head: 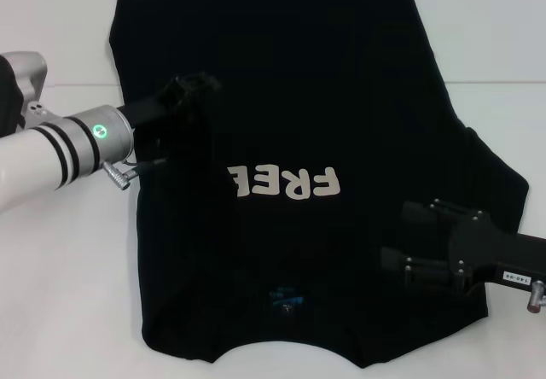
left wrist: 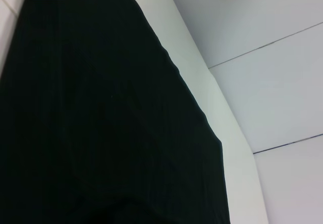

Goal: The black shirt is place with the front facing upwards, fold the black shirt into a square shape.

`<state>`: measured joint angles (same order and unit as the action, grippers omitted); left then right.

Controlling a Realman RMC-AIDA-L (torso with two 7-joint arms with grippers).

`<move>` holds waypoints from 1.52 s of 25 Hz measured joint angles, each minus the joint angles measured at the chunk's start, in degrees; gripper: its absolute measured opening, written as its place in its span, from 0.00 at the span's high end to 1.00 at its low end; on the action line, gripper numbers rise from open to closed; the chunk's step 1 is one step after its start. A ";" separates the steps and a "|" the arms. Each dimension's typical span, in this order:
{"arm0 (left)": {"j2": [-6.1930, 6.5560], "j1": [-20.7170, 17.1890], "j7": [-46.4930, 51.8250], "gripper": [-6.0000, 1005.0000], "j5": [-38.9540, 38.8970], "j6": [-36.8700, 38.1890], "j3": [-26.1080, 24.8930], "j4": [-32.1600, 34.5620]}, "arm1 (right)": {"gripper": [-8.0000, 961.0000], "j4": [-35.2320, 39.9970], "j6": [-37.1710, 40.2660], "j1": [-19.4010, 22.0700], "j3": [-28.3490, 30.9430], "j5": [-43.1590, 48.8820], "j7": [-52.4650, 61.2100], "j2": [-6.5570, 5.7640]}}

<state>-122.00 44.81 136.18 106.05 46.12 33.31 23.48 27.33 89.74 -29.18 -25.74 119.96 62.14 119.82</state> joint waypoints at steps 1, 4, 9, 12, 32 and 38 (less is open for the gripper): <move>0.05 -0.15 0.01 0.45 0.00 0.25 0.01 -0.01 | 0.05 0.00 0.00 0.00 0.01 0.00 0.00 0.02; 0.16 -0.62 0.06 0.45 -0.12 0.90 0.01 -0.01 | 0.05 0.00 0.01 0.03 0.06 -0.01 0.00 0.07; 1.18 -2.18 -0.01 0.43 -1.02 2.15 0.01 0.19 | 0.05 0.00 0.06 0.18 0.13 -0.06 0.00 0.06; 1.46 -2.30 -0.06 0.42 -1.26 2.17 0.33 -0.04 | 0.05 0.00 0.07 0.23 0.11 -0.07 0.00 0.05; 6.61 -6.81 -18.12 0.36 -5.81 22.92 1.51 1.29 | 0.05 0.78 -0.57 0.17 2.92 -0.07 7.31 -0.44; 8.63 -12.80 -33.74 0.34 -5.65 37.81 1.55 3.90 | 0.05 6.93 -3.40 -0.64 3.00 1.25 31.51 -3.56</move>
<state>-113.37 32.02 102.44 100.40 83.93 34.86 27.38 34.27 86.34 -29.82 -22.74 121.22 93.64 116.27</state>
